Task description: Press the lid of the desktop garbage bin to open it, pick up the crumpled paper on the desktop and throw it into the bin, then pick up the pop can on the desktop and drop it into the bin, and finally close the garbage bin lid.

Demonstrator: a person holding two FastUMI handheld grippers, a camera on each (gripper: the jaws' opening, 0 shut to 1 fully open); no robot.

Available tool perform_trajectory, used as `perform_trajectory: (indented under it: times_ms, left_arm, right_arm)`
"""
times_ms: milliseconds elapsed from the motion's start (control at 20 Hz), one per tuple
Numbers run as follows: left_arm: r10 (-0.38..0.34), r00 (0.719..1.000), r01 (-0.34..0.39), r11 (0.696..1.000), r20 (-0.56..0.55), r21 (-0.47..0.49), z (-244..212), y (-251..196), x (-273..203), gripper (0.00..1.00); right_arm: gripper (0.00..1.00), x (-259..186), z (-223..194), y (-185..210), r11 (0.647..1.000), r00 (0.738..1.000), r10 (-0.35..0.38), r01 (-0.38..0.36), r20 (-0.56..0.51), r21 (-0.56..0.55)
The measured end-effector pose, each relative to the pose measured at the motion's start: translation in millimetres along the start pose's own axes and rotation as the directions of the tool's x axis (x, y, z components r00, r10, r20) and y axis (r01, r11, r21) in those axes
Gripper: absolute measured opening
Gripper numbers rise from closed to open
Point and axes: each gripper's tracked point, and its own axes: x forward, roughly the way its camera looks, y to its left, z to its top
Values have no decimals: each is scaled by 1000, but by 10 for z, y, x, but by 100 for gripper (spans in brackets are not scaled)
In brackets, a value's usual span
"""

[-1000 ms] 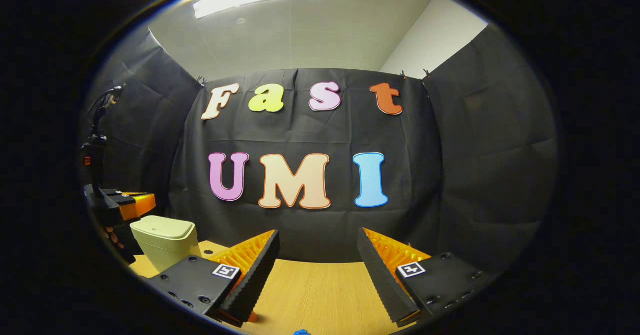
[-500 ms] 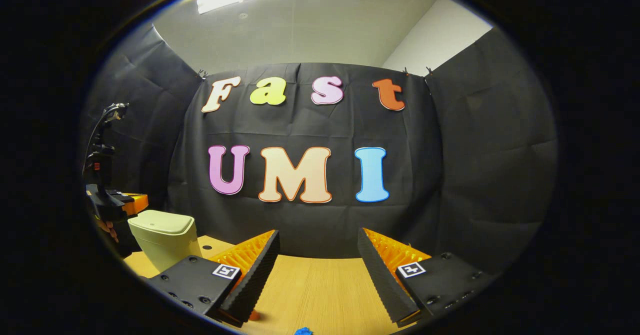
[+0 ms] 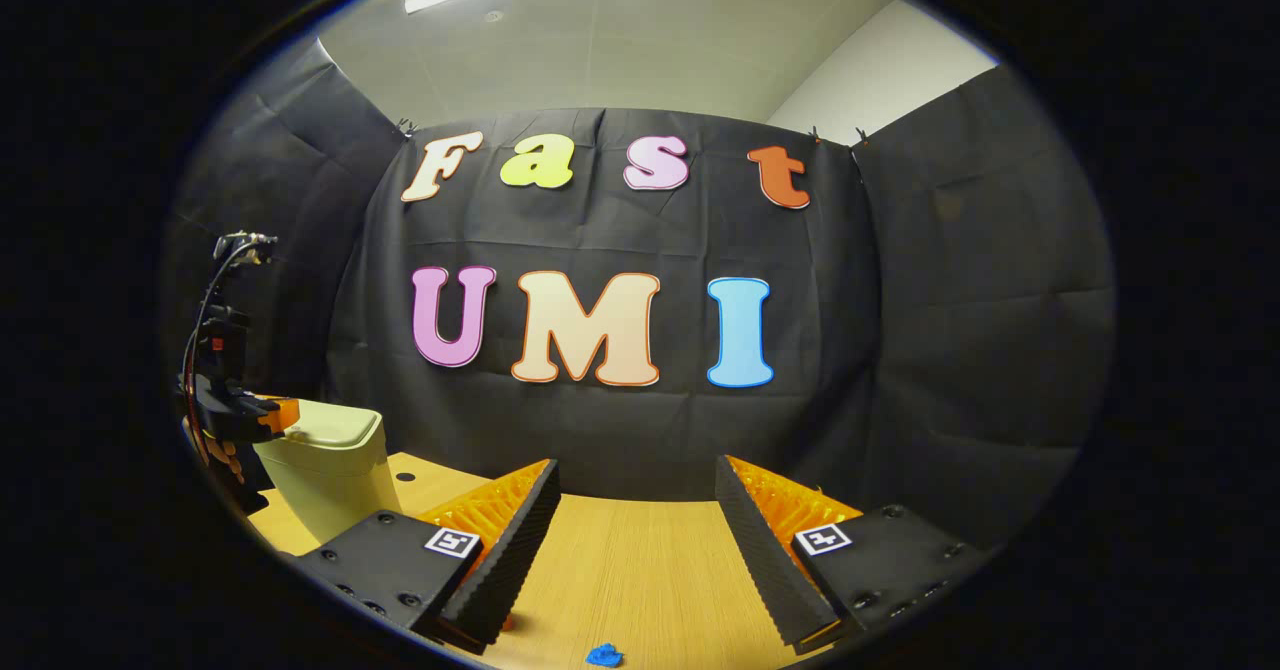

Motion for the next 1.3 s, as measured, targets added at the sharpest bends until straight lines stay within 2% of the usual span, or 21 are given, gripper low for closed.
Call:
perform_trajectory:
  times_ms: [100, 150, 250, 350, 450, 550, 750, 850, 900, 950, 1000, 1050, 1100, 1250, 1300]
  left_arm:
    - [12, 998, -13, 1000, -59, -18, -176, 35, 12, 2]
    - [12, 1000, -12, 1000, -12, -12, -77, 50, 31, 2]
    - [4, 999, -5, 1000, -36, -7, -168, 11, 32, 1]
    - [2, 1000, -1, 999, -26, 36, -228, -29, 60, 4]
    - [19, 1000, -19, 996, 1, 88, -203, -38, 49, 0]
    - [40, 999, -42, 990, 23, 132, -149, -41, 5, 1]
    - [-32, 998, 23, 990, 57, 139, 20, -199, -138, 3]
    - [-49, 992, 32, 990, 119, 137, 213, -226, -248, 6]
    - [-58, 988, 39, 990, 144, 133, 307, -250, -299, 17]
    - [-65, 985, 47, 992, 158, 118, 355, -264, -328, 9]
    - [-70, 983, 54, 994, 167, 97, 407, -276, -370, 12]
    - [-73, 982, 60, 995, 174, 80, 442, -270, -412, 7]
    - [-65, 981, 53, 996, 181, 68, 482, -242, -461, 21]
    - [-72, 974, 62, 997, 216, 54, 619, -253, -628, 25]
    - [-71, 971, 60, 997, 227, 52, 655, -239, -671, 32]
  right_arm:
    - [98, 14, -22, -11, 1000, 1000, -7, 7, -7, -1]
    - [98, 21, -48, -6, 1000, 1000, -6, 6, -11, -1]
    - [98, 25, -86, 23, 1000, 1000, 3, -3, -21, 0]
    - [98, 39, -122, 44, 1000, 1000, 11, -11, -29, -5]
    - [98, 44, -177, 101, 1000, 999, 29, -29, -35, -5]
    - [98, 61, -256, 133, 999, 998, 45, -45, -46, -8]
    - [98, 142, -530, 119, 997, 991, 74, -75, -114, -6]
    - [99, 188, -675, 125, 996, 983, 94, -94, -156, 6]
    - [98, 212, -752, 139, 994, 979, 105, -105, -176, 11]
    - [98, 230, -849, 157, 993, 973, 118, -118, -197, 12]
    - [98, 255, -926, 171, 992, 968, 128, -129, -216, 10]
    - [99, 273, -1028, 185, 990, 961, 137, -140, -239, 7]
    - [99, 300, -1109, 200, 989, 954, 146, -151, -262, 4]
    - [99, 341, -1422, 243, 983, 924, 177, -184, -338, 12]
    - [99, 357, -1513, 253, 981, 915, 185, -192, -358, 17]
